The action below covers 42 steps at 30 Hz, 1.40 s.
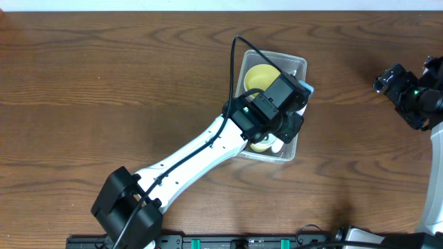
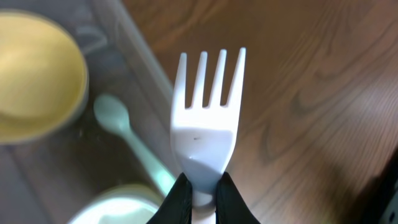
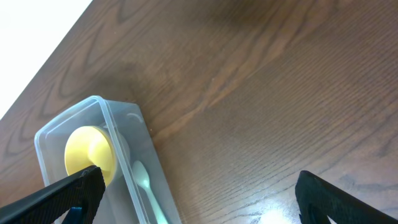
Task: Pack container
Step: 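Carry the white fork over the container with the left gripper, then lower the fork beside the cups and open the left gripper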
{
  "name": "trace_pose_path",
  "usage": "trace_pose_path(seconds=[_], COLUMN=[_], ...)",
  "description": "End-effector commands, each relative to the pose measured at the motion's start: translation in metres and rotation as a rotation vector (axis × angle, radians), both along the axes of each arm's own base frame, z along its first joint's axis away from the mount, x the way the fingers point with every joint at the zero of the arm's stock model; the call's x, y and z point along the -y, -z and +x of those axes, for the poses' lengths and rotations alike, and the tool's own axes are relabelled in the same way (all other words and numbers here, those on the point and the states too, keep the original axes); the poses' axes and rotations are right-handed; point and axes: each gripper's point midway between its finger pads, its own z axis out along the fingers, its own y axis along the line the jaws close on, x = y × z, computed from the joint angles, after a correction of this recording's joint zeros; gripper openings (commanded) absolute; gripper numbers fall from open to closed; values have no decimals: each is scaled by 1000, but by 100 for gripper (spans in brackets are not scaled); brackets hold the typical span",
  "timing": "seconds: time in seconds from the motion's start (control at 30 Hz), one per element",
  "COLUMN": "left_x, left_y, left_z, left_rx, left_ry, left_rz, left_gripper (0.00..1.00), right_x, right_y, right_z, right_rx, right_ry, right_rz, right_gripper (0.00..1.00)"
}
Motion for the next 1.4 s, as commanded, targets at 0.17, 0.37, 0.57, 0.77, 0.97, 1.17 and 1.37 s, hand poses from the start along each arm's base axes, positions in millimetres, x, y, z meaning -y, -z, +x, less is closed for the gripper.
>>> trace_pose_path(seconds=[0.17,0.37,0.57,0.77,0.97,1.17,1.37], left_x=[19,20,22,5,-52,-114,-158], left_y=[-23,4,41,-25,-141,-192,-213], left_z=[15,19,21,41,36,11,-9], left_rx=[49,-12,-66,-19,61,139,229], left_ry=[-17,-50,-59,-107,-158,-228,-285], left_rz=[-85,-54,0,-57,-104,-97,-24], left_gripper=[6,6,11,78,87,98,98], right_x=[2,2,2,2,2,2,2], right_y=[0,0,0,0,0,0,0], right_z=[-1,-1,-1,-1,-1,-1,-1], right_rx=[-1,-1,-1,-1,-1,-1,-1], right_ry=[9,9,9,9,9,9,9], right_rz=[3,3,3,3,3,3,3], right_gripper=[99,99,99,99,99,99,99])
